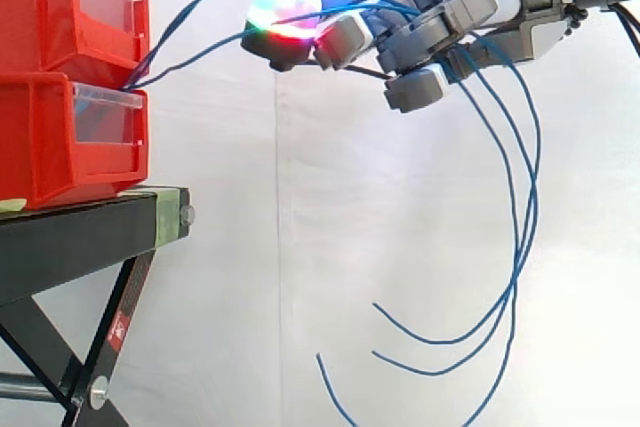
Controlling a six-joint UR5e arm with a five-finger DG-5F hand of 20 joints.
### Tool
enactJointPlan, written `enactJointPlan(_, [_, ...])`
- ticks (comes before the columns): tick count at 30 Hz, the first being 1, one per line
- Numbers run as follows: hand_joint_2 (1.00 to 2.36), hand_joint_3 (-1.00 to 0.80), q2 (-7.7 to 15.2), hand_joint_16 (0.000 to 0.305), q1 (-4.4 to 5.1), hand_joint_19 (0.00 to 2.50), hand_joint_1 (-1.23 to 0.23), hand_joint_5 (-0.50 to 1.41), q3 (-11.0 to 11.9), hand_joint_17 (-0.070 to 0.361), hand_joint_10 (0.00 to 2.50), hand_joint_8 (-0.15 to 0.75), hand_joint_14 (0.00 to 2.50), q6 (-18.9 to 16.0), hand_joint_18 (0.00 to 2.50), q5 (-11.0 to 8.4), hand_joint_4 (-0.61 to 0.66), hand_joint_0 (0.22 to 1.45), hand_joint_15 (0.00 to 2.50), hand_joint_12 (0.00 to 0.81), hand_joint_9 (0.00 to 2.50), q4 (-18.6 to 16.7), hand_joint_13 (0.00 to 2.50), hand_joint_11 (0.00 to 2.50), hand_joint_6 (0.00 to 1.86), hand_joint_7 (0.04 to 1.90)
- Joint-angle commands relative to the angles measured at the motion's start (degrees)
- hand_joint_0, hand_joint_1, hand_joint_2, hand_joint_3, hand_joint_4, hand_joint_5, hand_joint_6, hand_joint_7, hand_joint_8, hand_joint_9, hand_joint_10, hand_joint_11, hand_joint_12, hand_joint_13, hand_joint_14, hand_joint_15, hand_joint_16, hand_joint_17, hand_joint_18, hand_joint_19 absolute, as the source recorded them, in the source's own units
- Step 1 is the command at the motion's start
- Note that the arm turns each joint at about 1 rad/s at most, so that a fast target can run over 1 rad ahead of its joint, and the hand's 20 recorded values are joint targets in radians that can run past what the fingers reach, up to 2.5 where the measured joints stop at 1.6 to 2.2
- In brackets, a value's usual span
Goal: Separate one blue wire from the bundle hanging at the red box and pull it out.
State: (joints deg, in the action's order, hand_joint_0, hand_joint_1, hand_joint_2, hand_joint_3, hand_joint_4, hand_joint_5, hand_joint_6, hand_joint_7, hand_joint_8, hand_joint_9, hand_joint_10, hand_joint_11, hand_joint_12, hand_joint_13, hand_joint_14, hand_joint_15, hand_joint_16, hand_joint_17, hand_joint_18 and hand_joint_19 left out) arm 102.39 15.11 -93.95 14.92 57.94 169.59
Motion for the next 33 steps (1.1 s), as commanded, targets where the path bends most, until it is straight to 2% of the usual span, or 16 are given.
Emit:
enactJointPlan(1, [1.03,-0.14,0.0,0.047,0.01,1.47,-0.72,-0.24,0.0,0.105,0.0,0.34,2.15,0.03,1.04,0.07,0.26,0.67,1.1,0.345,0.98,-0.05,1.07,1.65,0.84,1.07])
enactJointPlan(5, [1.03,-0.18,0.0,0.048,0.01,1.46,-0.79,-0.24,0.0,0.108,0.01,0.338,2.13,0.03,1.01,-0.02,0.25,0.68,1.11,0.345,0.96,0.03,1.06,1.66,0.84,1.08])
enactJointPlan(16, [1.02,-0.26,0.0,0.048,0.01,1.46,-0.86,-0.25,0.0,0.109,0.01,0.332,2.1,0.03,0.96,0.07,0.25,0.66,1.13,0.347,0.88,0.03,1.02,1.63,0.84,1.11])
enactJointPlan(24, [1.02,-0.3,-0.09,0.049,0.01,1.5,-0.77,-0.25,0.0,0.11,0.01,0.345,2.15,0.03,0.95,-0.2,0.26,0.59,1.1,0.351,0.89,-0.05,1.01,1.64,0.83,1.11])
enactJointPlan(33, [1.01,-0.41,0.0,0.05,0.01,1.5,-0.74,-0.25,0.0,0.113,0.01,0.354,2.19,0.03,0.98,-0.02,0.27,0.56,1.07,0.359,0.9,-0.14,1.01,1.63,0.83,1.11])
